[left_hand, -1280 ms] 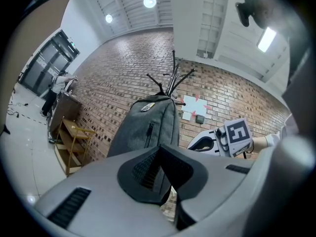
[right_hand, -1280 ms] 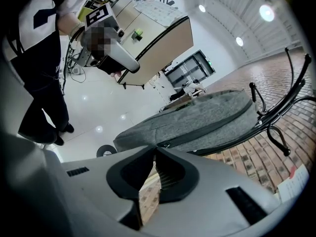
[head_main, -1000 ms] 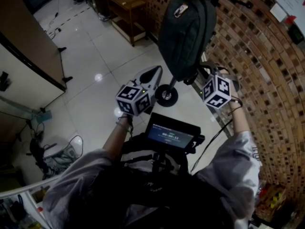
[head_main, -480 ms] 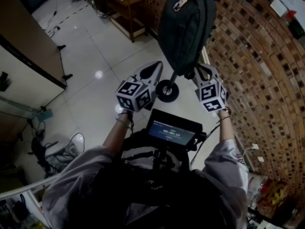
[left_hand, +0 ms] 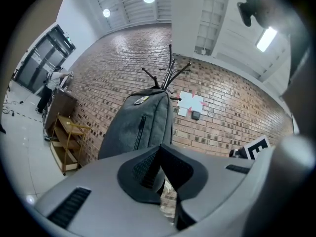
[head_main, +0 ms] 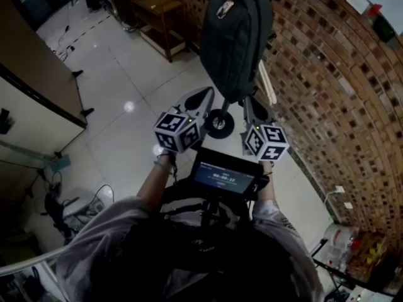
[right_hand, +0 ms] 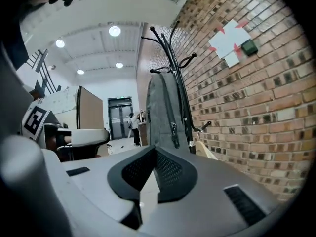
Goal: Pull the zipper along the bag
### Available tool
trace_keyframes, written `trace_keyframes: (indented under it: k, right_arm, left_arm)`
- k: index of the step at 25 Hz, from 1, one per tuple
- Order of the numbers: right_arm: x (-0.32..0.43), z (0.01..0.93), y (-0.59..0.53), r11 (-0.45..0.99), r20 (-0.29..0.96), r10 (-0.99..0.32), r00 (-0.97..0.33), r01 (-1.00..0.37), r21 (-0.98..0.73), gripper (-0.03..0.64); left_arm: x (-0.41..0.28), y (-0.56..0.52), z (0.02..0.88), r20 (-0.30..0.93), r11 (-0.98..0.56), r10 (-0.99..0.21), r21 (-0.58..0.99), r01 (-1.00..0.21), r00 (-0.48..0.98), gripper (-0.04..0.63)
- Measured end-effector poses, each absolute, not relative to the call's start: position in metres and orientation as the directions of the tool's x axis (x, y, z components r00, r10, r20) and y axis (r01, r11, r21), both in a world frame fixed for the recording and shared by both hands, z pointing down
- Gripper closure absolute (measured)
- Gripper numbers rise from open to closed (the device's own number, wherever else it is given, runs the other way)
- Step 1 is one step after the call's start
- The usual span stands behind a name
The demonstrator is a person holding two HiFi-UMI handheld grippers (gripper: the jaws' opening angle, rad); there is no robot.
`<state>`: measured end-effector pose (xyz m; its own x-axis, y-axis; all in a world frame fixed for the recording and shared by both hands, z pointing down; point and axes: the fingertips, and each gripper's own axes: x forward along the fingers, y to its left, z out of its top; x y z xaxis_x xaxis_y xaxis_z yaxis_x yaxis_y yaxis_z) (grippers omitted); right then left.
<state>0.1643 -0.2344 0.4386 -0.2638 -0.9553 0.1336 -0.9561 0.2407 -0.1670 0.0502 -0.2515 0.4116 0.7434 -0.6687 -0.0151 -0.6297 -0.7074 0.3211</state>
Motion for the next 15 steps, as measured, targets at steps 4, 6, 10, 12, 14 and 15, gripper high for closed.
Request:
trace_keyframes:
  k: [4,6,10,12,14,15]
  right_arm:
    - [0.161,0.434,-0.227,0.232,0.098,-0.961,-0.258,-0.947,-0.222,0.607]
    - [0.160,0.432,-0.226,0.246,0.075,-0.960,-0.271,-0.938,-0.245,0.607]
    - [0.159,0.432,-0.224,0.253,0.080,-0.958,-0.275,-0.943,-0.217,0.607]
    - [0.160,0.431,-0.223,0.251,0.078,-0.959,-0.273,-0.943,-0.218,0.607]
    - [0.162,0.429,-0.225,0.247,0.078,-0.960,-0.270,-0.944,-0.219,0.607]
    - [0.162,0.428,-0.225,0.244,0.080,-0.960,-0.267,-0.945,-0.216,0.607]
  left_arm:
    - [0.055,-0.248,0.414,-0.005,-0.715,-0.656,0.323,-0.620,0.754,0.588]
    - [0.056,-0.248,0.415,-0.003,-0.717,-0.653,0.321,-0.618,0.757,0.588]
    - [0.056,-0.248,0.415,-0.006,-0.721,-0.652,0.316,-0.617,0.758,0.588]
    - [0.056,-0.249,0.414,-0.012,-0.719,-0.655,0.318,-0.618,0.756,0.588]
    - [0.055,-0.250,0.415,-0.009,-0.717,-0.656,0.318,-0.620,0.754,0.588]
    - [0.055,-0.250,0.416,-0.007,-0.717,-0.657,0.317,-0.621,0.754,0.588]
